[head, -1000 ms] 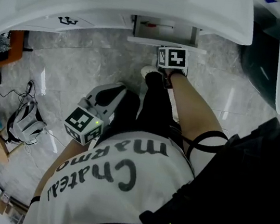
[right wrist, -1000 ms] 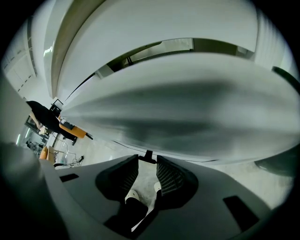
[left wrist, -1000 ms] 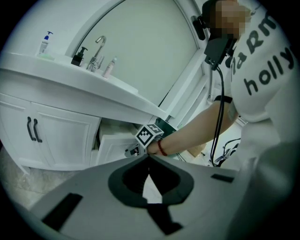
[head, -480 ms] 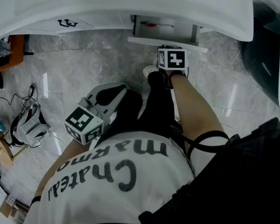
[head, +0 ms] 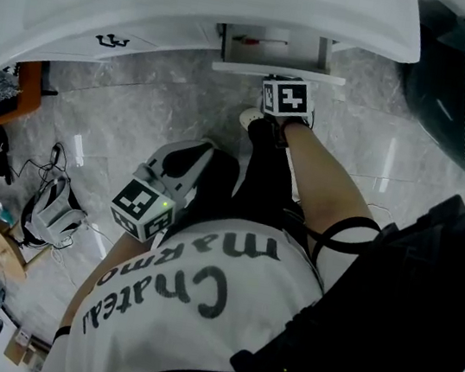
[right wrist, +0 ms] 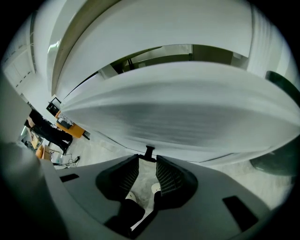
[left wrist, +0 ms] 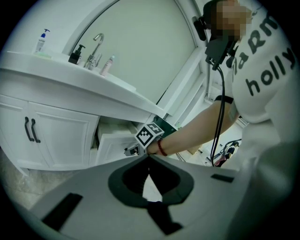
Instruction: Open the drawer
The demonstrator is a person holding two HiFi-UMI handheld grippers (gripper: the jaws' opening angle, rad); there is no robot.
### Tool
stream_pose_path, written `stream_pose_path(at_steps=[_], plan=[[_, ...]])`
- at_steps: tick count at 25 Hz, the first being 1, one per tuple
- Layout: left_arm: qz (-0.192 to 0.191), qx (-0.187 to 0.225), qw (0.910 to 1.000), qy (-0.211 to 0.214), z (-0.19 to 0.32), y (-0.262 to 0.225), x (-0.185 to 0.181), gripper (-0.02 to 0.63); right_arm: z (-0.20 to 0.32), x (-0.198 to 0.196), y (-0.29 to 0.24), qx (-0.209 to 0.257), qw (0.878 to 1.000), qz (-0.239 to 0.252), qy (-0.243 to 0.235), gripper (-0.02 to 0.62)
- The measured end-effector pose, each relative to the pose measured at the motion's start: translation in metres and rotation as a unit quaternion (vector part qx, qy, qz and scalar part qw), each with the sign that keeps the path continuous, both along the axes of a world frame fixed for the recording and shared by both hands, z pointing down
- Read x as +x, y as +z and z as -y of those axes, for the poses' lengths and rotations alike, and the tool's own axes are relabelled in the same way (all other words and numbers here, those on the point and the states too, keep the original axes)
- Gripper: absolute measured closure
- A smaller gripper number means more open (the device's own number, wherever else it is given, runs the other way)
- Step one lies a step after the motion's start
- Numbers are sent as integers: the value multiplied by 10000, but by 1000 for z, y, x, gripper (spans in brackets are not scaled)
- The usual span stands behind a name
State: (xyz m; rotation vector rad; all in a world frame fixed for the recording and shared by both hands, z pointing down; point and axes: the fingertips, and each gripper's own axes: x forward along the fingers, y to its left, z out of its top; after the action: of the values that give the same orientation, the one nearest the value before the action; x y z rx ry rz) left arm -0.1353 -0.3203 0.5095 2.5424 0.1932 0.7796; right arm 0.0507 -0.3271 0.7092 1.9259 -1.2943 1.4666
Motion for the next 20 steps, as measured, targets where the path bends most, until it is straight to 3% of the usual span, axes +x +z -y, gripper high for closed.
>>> stream_pose_path(at_steps=[11,13,14,16,20], plan=[[-28,23,10000,21,0,-5,0,598,-1,1,1,-76,9994,66,339,465],[-21,35,10000,6,2,-7,-3,598,-13,-7,8,-438,9983,234,302,491],[-12,44,10000,-7,3,-8,-4,598,-24,-17,15,-763,9960,412,207,583],[1,60,10000,-32,5,-10,-7,598,-48,-35,27,-1208,9911,562,-10,584],[-65,135,9999,-53,9,-16,-9,598,-76,-59,31,-1316,9889,594,-361,584]])
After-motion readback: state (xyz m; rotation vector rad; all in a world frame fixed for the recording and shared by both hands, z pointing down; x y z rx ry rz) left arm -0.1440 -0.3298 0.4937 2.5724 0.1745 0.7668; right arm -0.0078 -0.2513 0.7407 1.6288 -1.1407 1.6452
